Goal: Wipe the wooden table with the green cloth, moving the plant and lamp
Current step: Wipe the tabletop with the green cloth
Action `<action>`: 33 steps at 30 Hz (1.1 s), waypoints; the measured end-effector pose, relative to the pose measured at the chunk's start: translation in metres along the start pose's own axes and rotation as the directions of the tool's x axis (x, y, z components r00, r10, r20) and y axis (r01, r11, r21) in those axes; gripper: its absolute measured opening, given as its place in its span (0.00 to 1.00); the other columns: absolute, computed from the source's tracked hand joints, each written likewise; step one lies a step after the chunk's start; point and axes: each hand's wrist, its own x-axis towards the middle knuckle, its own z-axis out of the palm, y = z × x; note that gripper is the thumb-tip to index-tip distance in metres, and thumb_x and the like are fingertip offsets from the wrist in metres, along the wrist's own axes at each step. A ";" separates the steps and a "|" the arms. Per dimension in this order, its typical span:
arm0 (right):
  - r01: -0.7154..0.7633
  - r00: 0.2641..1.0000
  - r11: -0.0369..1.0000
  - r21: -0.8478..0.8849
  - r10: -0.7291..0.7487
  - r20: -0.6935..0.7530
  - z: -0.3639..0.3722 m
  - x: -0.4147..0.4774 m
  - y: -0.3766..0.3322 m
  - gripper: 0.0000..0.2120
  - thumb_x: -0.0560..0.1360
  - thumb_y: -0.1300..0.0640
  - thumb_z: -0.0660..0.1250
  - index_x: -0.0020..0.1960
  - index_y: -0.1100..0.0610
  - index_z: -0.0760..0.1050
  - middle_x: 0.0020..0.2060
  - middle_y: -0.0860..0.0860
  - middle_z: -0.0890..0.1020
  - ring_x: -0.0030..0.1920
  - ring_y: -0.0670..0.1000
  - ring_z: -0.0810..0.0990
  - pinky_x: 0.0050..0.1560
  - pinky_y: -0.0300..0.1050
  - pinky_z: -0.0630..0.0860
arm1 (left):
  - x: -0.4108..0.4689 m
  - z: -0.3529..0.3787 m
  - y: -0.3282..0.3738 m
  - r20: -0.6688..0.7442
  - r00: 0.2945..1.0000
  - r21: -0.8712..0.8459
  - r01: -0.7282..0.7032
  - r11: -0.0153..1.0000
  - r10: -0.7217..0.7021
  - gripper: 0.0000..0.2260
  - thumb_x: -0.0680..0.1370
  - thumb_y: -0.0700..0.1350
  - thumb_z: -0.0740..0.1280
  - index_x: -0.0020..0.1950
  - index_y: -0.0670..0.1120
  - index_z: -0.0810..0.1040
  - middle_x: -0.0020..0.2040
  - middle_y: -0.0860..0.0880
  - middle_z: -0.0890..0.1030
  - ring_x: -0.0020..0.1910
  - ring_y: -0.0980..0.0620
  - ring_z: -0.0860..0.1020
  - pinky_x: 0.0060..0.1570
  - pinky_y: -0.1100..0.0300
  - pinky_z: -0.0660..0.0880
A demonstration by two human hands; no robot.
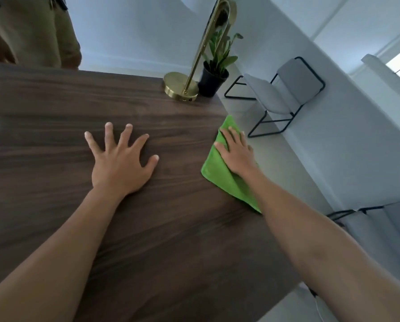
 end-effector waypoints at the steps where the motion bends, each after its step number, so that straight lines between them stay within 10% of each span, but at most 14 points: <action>1: 0.000 1.000 1.000 -0.013 0.000 0.013 0.002 0.000 -0.013 0.30 0.79 0.33 0.46 0.78 0.40 0.47 0.80 0.45 0.48 0.79 0.58 0.43 0.75 0.66 0.46 | -0.001 0.001 0.000 -0.003 1.000 -0.001 -0.025 1.000 0.025 0.30 0.77 0.68 0.47 0.76 0.58 0.59 0.79 0.48 0.54 0.78 0.38 0.44 0.70 0.29 0.40; 8: 0.411 0.912 0.911 -0.044 -0.410 0.016 0.021 -0.196 0.008 0.32 0.77 0.31 0.44 0.78 0.38 0.45 0.80 0.42 0.47 0.79 0.52 0.38 0.76 0.61 0.37 | -0.033 0.000 0.002 -0.018 0.999 -0.027 -0.039 0.999 0.038 0.31 0.78 0.65 0.48 0.79 0.54 0.55 0.80 0.49 0.52 0.79 0.45 0.45 0.75 0.42 0.41; 13: 0.280 0.958 0.957 -0.070 -0.274 0.081 0.003 -0.188 0.112 0.32 0.75 0.27 0.42 0.77 0.34 0.42 0.79 0.39 0.43 0.78 0.47 0.36 0.77 0.61 0.46 | -0.074 0.003 0.015 -0.038 0.999 -0.041 0.023 0.999 -0.024 0.31 0.79 0.64 0.50 0.79 0.52 0.54 0.80 0.49 0.51 0.79 0.48 0.45 0.76 0.46 0.41; 19: 0.116 0.992 0.993 -0.013 -0.116 0.042 0.009 -0.121 0.073 0.32 0.78 0.32 0.44 0.79 0.41 0.45 0.80 0.47 0.45 0.79 0.58 0.42 0.77 0.61 0.45 | -0.124 0.005 0.033 -0.065 0.994 -0.037 0.087 0.996 -0.089 0.30 0.80 0.62 0.51 0.79 0.52 0.54 0.80 0.50 0.51 0.79 0.50 0.45 0.76 0.49 0.41; 27: 0.476 0.879 0.877 -0.061 -0.476 0.021 0.032 -0.293 0.105 0.31 0.77 0.29 0.39 0.78 0.35 0.45 0.79 0.40 0.48 0.79 0.49 0.39 0.76 0.63 0.37 | -0.176 0.001 0.036 -0.065 0.990 -0.044 0.119 0.992 -0.122 0.29 0.80 0.61 0.51 0.79 0.52 0.54 0.80 0.52 0.51 0.79 0.53 0.46 0.77 0.51 0.42; 33: 0.168 0.983 0.985 -0.043 -0.163 0.086 0.008 -0.207 0.127 0.32 0.74 0.28 0.36 0.77 0.34 0.41 0.79 0.41 0.42 0.79 0.50 0.38 0.75 0.66 0.41 | -0.201 0.005 0.044 -0.113 0.978 -0.092 0.165 0.982 -0.175 0.26 0.82 0.57 0.52 0.79 0.51 0.56 0.80 0.52 0.53 0.79 0.54 0.46 0.76 0.53 0.42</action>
